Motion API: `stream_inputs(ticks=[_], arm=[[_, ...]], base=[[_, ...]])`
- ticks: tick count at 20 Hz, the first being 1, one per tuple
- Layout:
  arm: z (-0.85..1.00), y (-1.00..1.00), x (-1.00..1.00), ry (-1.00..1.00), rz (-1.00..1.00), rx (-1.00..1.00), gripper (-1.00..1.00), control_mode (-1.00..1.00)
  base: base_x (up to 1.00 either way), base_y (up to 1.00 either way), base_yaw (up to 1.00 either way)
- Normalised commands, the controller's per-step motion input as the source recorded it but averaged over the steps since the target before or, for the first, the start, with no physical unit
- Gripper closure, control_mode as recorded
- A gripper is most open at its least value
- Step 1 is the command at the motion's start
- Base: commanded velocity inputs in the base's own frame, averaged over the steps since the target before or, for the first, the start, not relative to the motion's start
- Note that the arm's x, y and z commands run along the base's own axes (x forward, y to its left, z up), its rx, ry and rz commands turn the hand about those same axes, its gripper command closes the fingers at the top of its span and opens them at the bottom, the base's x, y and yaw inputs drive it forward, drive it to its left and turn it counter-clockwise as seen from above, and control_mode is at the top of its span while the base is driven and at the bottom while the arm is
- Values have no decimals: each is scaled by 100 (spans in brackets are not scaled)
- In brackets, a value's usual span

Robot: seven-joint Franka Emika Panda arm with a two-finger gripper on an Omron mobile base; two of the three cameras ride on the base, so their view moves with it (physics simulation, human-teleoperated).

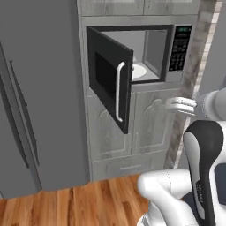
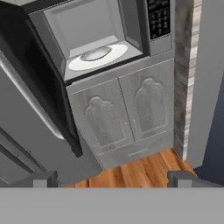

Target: Pick the hotdog bun from the counter and place it in the microwave. Then turn on the microwave.

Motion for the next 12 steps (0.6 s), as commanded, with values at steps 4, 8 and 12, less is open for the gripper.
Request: stream_inputs(ticks=[4,8,12], arm=[[0,0,0,0,0,0,-100,100],[0,0,0,0,0,0,-100,100],[0,0,0,0,0,0,-100,100]], base=[[-9,62,0],[-7,62,0],[-1,64,0]])
